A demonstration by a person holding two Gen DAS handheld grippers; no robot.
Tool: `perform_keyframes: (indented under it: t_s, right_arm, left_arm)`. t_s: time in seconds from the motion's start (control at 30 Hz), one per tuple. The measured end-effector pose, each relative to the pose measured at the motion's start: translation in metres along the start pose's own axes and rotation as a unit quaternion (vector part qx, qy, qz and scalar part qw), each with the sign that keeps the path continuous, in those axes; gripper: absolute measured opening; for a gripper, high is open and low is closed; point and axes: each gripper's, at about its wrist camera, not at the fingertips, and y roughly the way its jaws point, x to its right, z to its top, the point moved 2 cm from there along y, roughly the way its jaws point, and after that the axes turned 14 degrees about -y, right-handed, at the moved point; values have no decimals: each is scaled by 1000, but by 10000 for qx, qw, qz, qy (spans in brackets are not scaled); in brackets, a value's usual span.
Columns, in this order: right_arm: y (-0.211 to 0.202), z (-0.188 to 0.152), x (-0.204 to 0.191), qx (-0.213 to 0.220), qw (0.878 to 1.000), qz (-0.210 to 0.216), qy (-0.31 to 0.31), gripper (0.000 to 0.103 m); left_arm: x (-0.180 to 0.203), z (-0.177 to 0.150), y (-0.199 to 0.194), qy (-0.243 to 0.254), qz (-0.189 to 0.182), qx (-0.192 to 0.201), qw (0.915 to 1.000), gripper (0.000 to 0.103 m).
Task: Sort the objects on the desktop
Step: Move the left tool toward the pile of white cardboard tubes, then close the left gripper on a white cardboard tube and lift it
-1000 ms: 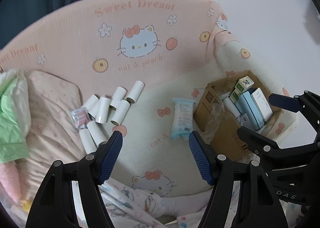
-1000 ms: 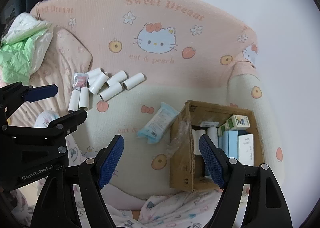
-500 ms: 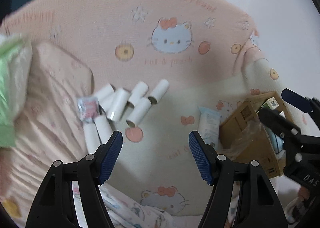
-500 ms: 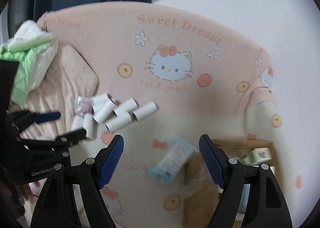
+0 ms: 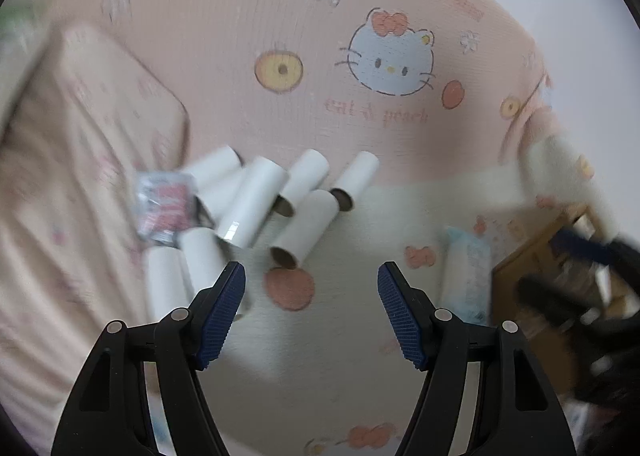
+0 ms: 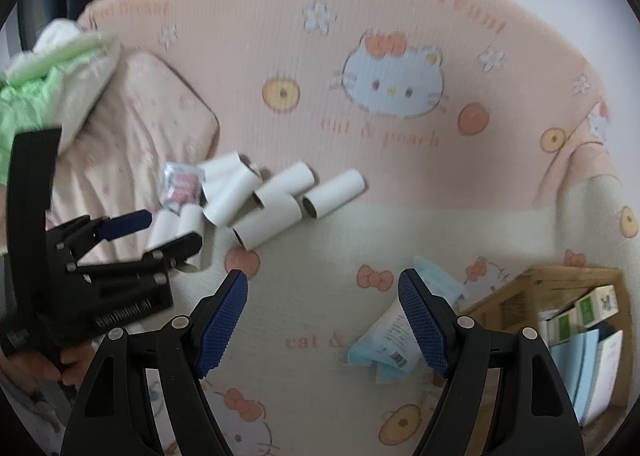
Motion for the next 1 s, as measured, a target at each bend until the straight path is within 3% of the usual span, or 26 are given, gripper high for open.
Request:
perform_keyframes:
  t_s: [0.2, 0.27, 0.33, 0.47, 0.67, 0.73, 0.87, 1.0]
  right_arm:
    - [46, -6, -6, -300, 9994, 154, -24, 76]
    - [56, -5, -9, -334, 9991, 259, 28, 76]
    - [68, -2, -12, -379, 9985, 368, 107, 76]
    - [90, 5, -17, -371, 9974, 562, 270, 76]
    - [123, 8, -5, -512, 9832, 1150, 1325, 76]
    - [129, 9, -3, -535, 9810, 1170, 1454, 76]
    - [141, 11, -4, -572, 9815, 1112, 1452, 76]
    - [159, 12, -9, -726, 9824, 1075, 1345, 76]
  left_arm:
    - [-23, 13, 32, -216, -410, 141, 9988, 70]
    - [-33, 13, 47, -353, -478, 35, 9982, 63]
    - [-42, 16, 64, -640, -503, -354, 9960, 50]
    - [-46, 24, 76, -767, -720, -454, 9934, 50]
    - [-39, 31, 103, -746, -948, -818, 9893, 50]
    - [-40, 34, 113, -864, -1071, -1016, 9853, 50]
    - [-46, 36, 122, -912, -974, -1050, 9855, 50]
    - [-51, 39, 133, -1122, -1078, -1204, 9805, 47]
